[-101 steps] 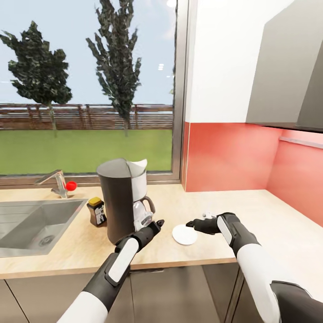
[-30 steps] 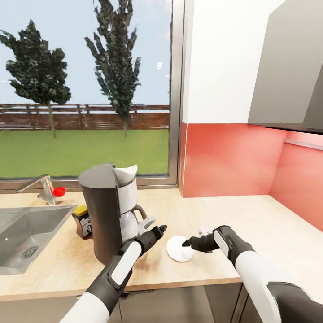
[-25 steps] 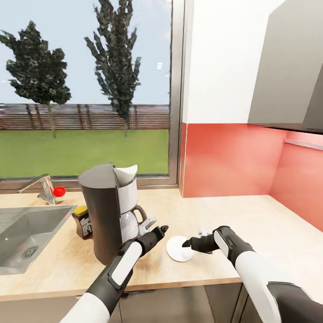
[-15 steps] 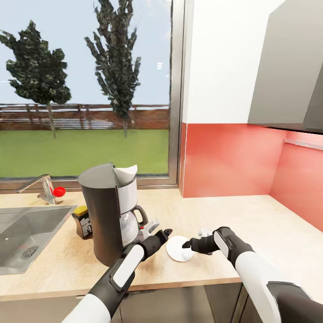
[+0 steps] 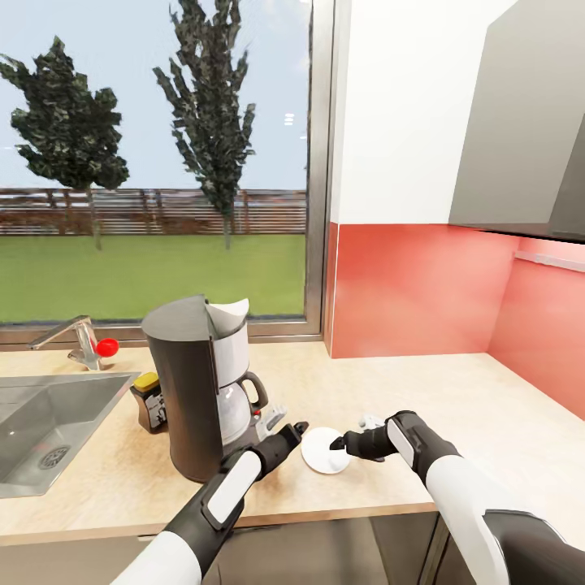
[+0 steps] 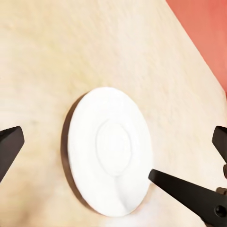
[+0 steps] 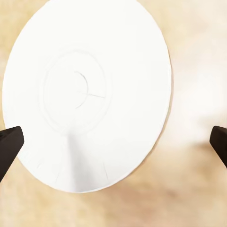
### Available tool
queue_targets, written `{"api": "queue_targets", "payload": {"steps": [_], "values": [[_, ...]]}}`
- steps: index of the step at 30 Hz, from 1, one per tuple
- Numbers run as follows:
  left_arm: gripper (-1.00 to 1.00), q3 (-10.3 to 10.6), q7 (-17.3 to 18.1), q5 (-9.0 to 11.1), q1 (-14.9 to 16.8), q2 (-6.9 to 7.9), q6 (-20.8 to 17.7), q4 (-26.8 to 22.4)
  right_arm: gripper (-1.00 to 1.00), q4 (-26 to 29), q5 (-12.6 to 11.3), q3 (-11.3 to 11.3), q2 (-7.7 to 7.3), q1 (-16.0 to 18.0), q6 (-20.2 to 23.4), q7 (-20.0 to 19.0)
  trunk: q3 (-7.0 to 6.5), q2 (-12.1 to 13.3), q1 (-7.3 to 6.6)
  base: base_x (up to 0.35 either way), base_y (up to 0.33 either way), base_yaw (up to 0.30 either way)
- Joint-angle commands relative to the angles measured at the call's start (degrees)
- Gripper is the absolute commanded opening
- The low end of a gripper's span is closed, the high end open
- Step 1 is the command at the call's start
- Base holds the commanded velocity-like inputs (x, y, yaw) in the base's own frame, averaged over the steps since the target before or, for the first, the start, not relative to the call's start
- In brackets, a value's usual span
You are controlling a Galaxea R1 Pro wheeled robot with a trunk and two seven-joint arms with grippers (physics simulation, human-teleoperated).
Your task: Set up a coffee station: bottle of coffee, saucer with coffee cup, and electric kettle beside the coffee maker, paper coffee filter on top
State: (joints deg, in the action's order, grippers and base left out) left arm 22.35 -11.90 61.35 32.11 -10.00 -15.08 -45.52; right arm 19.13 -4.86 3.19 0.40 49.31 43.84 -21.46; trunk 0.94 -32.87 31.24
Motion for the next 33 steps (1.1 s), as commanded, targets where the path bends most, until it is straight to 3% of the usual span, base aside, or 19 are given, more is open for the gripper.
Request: {"api": "queue_targets", "payload": {"steps": [1,19,33], "values": [[1.00,0.05,-0.42,0.50,0.05,0.00,-0.08,-0.03,1.00,-0.23,-0.42,0.24,0.04,-0.01,0.63,0.28,0.12,-0.07,0.03,0.000,0.000,0.000],[1.00,-0.11,-0.41,0.36,-0.03,0.00,1.84,0.16,1.00,-0.17,-0.49,0.24,0.13,-0.05,0.63,0.28,0.12,-0.07,0.03,0.000,0.000,0.000],[1.00,0.01,-0.41,0.35,-0.03,0.00,1.89,0.17,1.00,-0.25,-0.51,0.24,0.13,-0.04,0.63,0.28,0.12,-0.07,0.03,0.092,0.000,0.000]]}}
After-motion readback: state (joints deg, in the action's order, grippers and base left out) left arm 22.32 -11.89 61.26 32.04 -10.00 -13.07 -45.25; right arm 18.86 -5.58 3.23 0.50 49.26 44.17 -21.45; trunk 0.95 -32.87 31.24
